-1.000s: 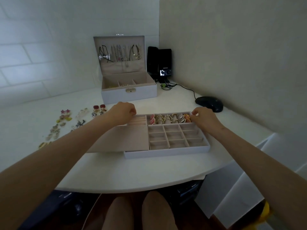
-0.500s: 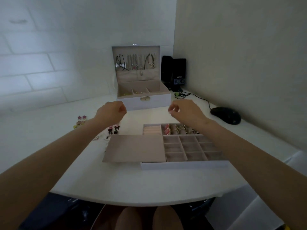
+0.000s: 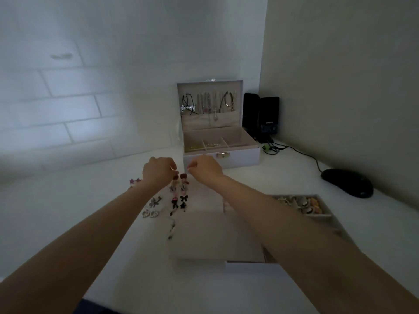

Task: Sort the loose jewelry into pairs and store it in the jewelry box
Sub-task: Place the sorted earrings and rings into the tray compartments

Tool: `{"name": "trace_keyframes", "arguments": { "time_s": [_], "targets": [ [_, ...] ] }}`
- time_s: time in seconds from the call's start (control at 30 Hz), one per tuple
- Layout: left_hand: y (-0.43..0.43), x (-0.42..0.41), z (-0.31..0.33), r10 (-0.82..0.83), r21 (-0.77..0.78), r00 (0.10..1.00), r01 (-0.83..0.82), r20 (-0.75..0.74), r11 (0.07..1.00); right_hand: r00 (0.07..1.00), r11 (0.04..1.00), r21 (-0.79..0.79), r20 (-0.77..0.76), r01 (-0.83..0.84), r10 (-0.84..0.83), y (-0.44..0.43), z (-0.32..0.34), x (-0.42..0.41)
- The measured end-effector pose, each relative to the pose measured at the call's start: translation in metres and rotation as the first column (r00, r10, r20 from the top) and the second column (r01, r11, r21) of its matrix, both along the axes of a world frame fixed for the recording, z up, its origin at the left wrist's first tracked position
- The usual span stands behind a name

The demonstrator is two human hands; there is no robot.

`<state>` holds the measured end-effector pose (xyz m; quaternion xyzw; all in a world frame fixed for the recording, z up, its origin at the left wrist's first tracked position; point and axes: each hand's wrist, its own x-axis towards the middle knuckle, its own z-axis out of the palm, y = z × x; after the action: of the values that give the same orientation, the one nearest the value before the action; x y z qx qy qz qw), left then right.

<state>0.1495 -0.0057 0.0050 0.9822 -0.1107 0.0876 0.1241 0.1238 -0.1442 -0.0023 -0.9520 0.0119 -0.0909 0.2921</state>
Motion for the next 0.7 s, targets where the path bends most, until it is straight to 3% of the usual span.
{"name": "trace_keyframes", "arguments": {
  "time_s": [0.2,0.4,0.7],
  "targets": [
    [-0.001,0.011,-0.006,-0.039,0.126,0.998,0.044,-0.040,0.991,0.999,1.000,-0.026,-0.031,-0.005,0.004,0.013,-0.016,0.020],
    [-0.002,0.012,-0.009,-0.055,0.080,0.998,0.056,-0.017,0.995,0.999,0.999,-0.022,-0.013,0.032,-0.033,0.014,-0.018,0.024],
    [-0.015,-0.022,0.014,-0.204,-0.049,0.970,0.212,0.129,0.976,0.998,0.987,0.160,0.063,0.015,-0.025,-0.026,0.020,-0.028]
  ]
}}
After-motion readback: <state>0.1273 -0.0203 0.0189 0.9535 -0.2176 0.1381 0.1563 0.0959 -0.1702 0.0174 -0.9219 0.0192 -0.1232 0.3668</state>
